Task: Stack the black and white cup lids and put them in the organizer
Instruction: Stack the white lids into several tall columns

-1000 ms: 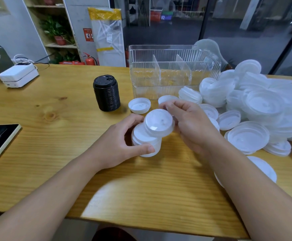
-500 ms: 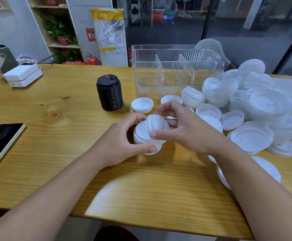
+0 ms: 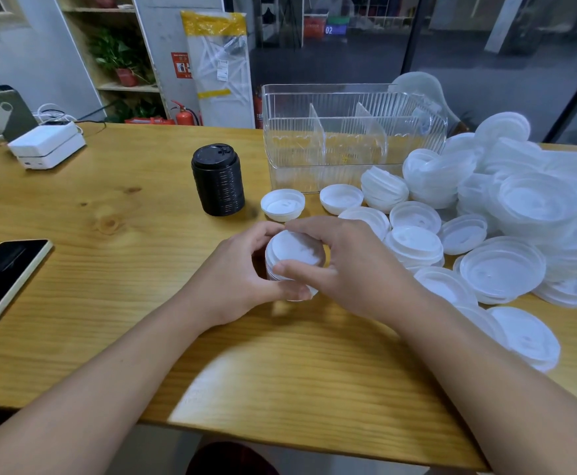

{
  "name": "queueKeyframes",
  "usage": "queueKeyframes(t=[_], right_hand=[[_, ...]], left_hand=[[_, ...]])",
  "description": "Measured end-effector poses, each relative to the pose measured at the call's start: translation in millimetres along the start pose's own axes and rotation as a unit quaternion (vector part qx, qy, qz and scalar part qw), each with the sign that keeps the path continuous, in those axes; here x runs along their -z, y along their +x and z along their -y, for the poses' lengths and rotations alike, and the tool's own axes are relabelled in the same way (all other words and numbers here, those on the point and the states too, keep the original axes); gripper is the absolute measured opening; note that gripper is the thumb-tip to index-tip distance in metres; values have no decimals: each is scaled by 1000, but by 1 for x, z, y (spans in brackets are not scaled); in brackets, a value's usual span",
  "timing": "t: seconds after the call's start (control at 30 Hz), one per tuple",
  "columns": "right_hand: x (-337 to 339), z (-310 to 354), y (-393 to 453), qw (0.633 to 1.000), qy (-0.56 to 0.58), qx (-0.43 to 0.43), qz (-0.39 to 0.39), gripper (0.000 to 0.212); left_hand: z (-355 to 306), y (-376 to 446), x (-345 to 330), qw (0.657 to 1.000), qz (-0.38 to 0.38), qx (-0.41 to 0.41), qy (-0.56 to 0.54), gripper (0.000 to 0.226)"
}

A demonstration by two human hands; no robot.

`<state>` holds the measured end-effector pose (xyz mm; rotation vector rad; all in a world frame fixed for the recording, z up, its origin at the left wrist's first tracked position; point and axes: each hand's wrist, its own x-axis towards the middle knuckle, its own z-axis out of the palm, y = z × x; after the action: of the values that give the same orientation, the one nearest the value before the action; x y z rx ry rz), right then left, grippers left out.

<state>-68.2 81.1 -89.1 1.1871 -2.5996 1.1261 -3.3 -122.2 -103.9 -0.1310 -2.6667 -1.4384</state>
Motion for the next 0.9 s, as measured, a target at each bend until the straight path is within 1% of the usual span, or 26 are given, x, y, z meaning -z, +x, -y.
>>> queueKeyframes(t=[0.17, 0.33, 0.43, 0.53, 0.63, 0.73, 0.87, 0.9], right_hand=[[-3, 0, 2, 999, -21, 24, 1, 42], [1, -1, 3, 998, -40, 47, 24, 37], [5, -1, 3, 997, -31, 61, 40, 34], [6, -2, 3, 997, -31, 68, 35, 38], [4, -2, 5, 996, -46, 64, 40, 45], [2, -1, 7, 996, -49, 65, 38, 50], [2, -2, 5, 998, -41, 27, 36, 61], [3, -1, 4, 999, -30, 11, 38, 60]], left_hand=[[-1, -1, 0, 1000, -7, -3, 9, 84], [-1, -1, 0, 1000, 0, 3, 11, 84], [-2, -1, 1, 1000, 6, 4, 12, 85], [-2, -1, 1, 1000, 7, 1, 11, 89], [-3, -2, 1, 1000, 3, -2, 16, 99], [-2, -2, 1, 1000, 1, -9, 21, 103], [-1, -1, 2, 1000, 3, -4, 29, 108], [-1, -2, 4, 1000, 8, -7, 25, 106]])
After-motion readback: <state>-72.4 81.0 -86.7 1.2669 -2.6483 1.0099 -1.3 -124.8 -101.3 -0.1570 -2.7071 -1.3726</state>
